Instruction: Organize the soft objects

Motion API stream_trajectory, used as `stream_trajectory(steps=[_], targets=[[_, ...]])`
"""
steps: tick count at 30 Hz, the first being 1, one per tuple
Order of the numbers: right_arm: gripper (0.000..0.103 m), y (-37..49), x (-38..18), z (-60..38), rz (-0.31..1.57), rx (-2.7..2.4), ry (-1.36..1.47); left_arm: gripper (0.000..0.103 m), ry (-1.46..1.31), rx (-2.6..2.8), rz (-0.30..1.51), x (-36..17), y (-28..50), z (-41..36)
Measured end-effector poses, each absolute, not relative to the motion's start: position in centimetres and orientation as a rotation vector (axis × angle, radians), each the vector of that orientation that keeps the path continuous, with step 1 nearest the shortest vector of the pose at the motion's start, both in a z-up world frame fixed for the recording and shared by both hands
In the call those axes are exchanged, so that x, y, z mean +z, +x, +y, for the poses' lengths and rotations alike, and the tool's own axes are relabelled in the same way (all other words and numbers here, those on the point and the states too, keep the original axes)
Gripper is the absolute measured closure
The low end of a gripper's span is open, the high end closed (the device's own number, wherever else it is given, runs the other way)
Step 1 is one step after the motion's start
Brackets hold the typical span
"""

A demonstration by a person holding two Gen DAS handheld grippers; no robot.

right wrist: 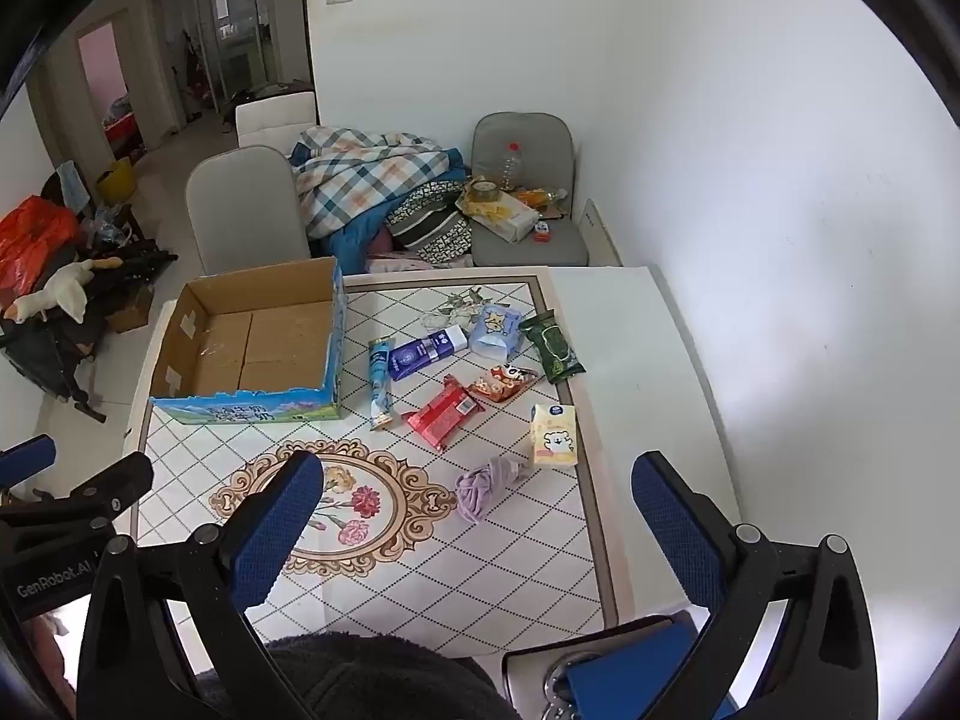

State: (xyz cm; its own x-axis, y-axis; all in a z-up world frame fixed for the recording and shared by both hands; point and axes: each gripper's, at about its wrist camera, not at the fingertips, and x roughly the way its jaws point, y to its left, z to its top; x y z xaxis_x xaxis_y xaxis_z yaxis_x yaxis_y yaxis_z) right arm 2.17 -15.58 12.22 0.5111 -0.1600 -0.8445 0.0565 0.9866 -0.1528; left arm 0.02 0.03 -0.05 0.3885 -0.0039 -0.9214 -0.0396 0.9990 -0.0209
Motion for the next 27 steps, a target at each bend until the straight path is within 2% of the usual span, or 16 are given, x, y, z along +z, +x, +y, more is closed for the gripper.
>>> stream_trajectory(steps=[27], targets=[[0.000,2.4,12.2,-14.4,0.995,-0.152,-0.116,0.000,-0.025,0.031,1.149,0.2,0.4,1.4]])
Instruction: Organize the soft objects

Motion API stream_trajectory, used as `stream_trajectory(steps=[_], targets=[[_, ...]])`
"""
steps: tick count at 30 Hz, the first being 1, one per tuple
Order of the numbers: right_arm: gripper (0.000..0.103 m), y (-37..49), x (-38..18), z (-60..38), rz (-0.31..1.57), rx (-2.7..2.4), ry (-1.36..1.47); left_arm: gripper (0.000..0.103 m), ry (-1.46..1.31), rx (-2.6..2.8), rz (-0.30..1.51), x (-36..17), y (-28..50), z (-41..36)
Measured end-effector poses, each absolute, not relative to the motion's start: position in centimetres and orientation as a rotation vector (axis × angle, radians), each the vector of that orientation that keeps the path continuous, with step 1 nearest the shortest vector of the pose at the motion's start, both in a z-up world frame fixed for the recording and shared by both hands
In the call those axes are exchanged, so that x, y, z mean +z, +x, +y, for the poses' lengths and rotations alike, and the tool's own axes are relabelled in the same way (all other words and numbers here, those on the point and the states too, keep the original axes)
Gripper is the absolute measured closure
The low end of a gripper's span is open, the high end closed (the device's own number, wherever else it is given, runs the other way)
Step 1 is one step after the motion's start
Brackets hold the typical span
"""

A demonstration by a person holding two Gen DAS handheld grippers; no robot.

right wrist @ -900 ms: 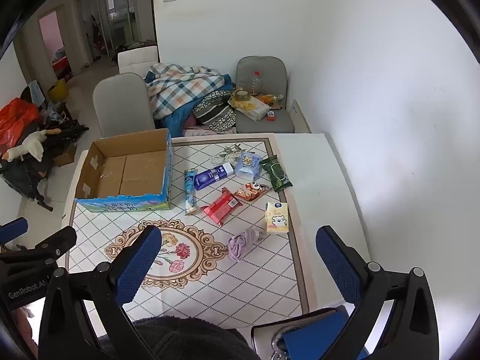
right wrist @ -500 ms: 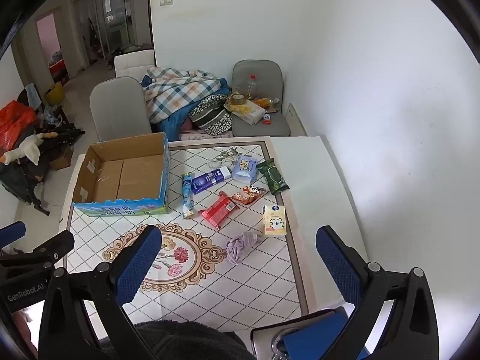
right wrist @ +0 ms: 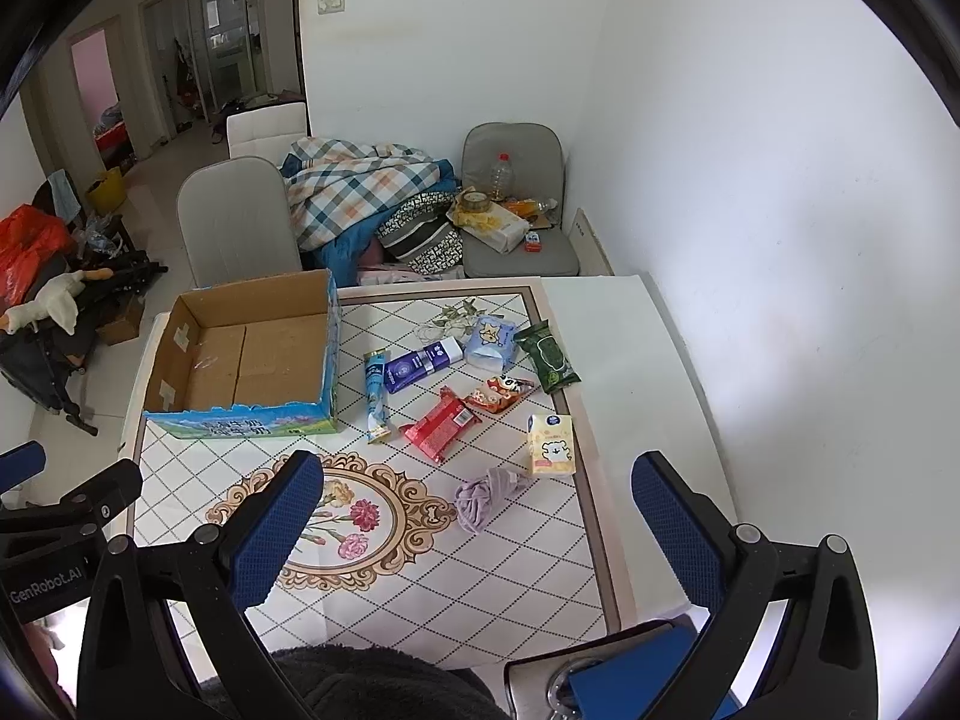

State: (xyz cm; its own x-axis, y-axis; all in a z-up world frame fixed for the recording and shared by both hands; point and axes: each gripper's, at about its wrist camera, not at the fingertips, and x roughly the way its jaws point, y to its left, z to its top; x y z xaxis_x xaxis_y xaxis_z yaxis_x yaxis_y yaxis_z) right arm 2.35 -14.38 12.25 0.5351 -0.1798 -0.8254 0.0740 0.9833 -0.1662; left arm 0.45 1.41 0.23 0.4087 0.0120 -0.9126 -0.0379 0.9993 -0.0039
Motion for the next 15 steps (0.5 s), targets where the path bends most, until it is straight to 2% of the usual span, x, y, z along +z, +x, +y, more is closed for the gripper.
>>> stream_trajectory(steps=[15], targets=[[0.000,2.06,12.72,-14.56,0.986,-0.158,-0.111,0.000,-0.029,0.033,1.147,0.11,0.41,1.29]])
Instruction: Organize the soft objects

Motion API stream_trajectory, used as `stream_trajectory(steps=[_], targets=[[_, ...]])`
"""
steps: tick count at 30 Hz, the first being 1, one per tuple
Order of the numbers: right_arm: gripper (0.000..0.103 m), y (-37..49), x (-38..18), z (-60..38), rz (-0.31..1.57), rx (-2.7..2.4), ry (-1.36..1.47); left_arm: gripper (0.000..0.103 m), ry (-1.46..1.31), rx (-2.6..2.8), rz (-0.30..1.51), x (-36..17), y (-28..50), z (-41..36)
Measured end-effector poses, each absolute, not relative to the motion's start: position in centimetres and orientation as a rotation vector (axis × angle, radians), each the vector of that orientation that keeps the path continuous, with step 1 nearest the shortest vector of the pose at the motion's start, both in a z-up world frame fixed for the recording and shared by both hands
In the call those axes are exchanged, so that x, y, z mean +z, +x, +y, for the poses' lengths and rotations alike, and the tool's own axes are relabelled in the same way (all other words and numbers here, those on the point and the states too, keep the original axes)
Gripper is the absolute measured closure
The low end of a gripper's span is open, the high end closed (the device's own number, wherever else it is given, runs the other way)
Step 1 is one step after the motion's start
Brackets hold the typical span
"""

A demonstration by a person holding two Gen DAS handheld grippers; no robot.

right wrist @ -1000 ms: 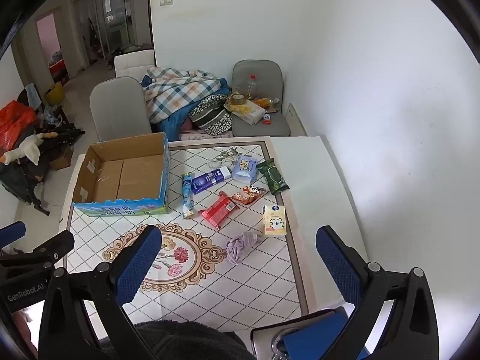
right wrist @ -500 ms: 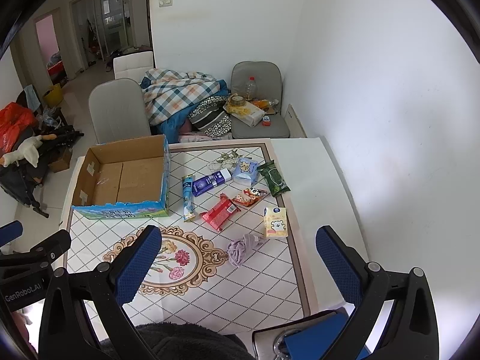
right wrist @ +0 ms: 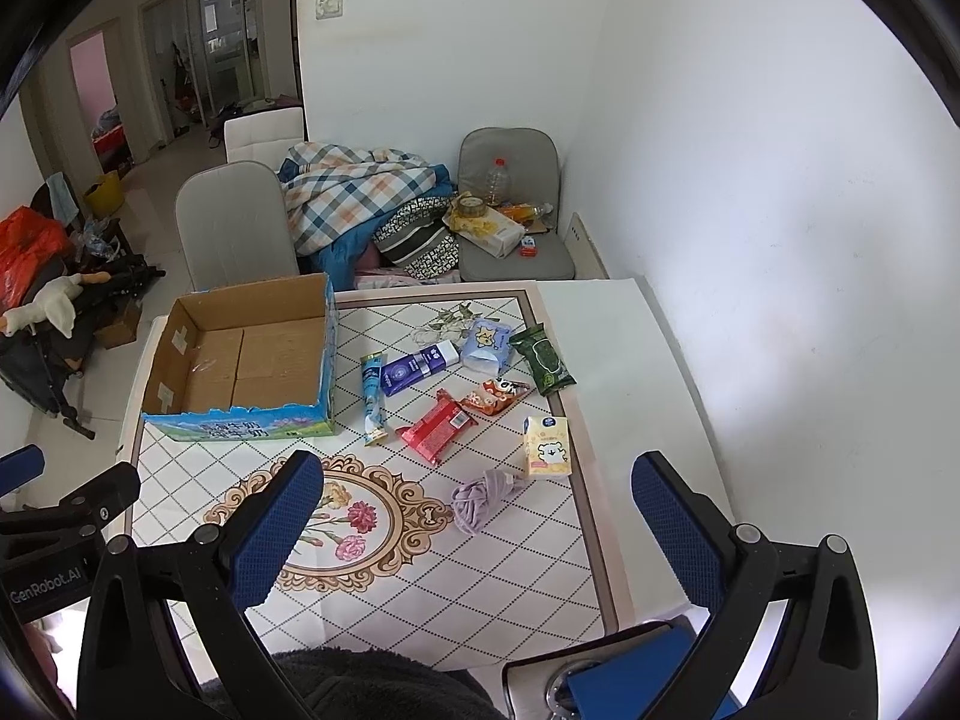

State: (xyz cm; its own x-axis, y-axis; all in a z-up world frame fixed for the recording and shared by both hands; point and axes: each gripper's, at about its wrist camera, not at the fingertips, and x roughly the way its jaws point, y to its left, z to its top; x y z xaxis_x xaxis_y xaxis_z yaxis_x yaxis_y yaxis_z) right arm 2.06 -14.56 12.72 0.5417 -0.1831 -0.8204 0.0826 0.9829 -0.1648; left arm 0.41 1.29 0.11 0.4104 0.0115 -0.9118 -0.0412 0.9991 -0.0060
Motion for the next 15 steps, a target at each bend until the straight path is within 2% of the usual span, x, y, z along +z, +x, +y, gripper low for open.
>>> stream_trajectory(steps=[15], targets=[[0.000,1.73,13.25,-14.64,0.975,-0.159,-0.109,0.000,-0.027,0.034,1.136,0.47,-0.03,0.77]])
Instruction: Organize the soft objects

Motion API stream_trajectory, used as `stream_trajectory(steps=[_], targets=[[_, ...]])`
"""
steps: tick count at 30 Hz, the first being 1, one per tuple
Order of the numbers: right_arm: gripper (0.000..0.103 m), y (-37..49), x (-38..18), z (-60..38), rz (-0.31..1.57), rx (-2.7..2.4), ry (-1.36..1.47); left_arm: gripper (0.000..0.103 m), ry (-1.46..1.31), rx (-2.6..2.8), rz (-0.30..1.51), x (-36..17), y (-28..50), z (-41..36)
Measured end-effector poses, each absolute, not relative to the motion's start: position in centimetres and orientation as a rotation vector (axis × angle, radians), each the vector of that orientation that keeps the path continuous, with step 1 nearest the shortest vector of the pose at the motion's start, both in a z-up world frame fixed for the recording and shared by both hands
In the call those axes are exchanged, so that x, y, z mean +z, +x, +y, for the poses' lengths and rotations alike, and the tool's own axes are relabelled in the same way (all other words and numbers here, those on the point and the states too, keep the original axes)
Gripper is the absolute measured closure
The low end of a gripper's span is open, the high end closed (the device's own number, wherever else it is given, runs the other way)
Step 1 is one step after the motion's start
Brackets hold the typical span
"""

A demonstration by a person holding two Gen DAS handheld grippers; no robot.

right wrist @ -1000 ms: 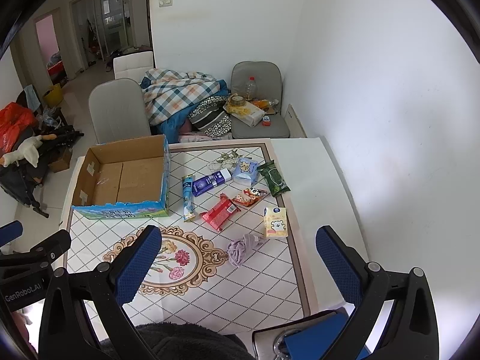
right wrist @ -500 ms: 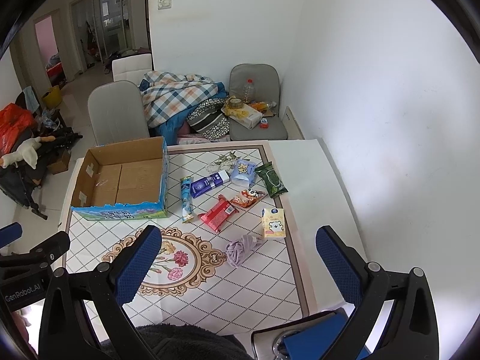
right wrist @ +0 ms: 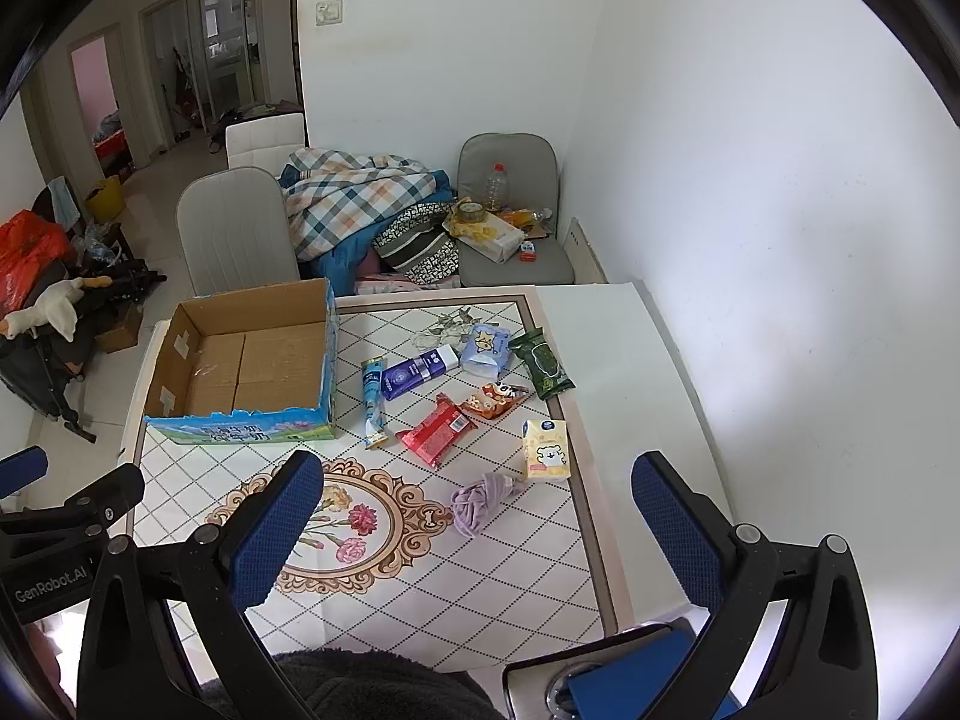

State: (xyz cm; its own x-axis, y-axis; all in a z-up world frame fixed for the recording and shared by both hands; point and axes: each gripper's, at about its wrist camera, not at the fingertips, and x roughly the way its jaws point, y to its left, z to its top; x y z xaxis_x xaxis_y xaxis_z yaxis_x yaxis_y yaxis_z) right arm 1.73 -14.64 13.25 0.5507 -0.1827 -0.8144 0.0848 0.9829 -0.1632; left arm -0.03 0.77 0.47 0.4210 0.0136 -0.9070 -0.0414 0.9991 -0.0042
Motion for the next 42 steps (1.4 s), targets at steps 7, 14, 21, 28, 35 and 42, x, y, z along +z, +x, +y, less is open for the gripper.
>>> stream_trajectory(steps=[7,14,21,28,35,42], targets=[[0.000,1.55,13.67,-14.53,0.965,-0.157,-0.113,0.000,-0.028,0.035,1.129,0.64,-0.10,0.70],[0.000,1.50,13.77,-14.41,0.965,-0.156,-0.113,0.000,-0.026,0.034,1.128,0.70,-0.18,0.78],[0.000,1.49,13.73,-14.60,0.962,-0.155,-0.107,0.000,-0.028,0.039,1.121,0.69,-0.39,0.92],[0.000,1.47,13.83,-14.84,0.964,-0.152,-0.108,0.000,-0.033,0.037,1.122,0.77,-0.54,0.98],[0.000,1.43,13.90,-14.92,0.962,-0.148,-0.107,0.000,-0.031,0.038,1.120,0.81,-0.58,1.01],[0.000,1.33,13.65,-14.87,0.967,-0.147,-0.101,0.000,-0.030,0.035,1.124,0.76,-0.38,0.93]])
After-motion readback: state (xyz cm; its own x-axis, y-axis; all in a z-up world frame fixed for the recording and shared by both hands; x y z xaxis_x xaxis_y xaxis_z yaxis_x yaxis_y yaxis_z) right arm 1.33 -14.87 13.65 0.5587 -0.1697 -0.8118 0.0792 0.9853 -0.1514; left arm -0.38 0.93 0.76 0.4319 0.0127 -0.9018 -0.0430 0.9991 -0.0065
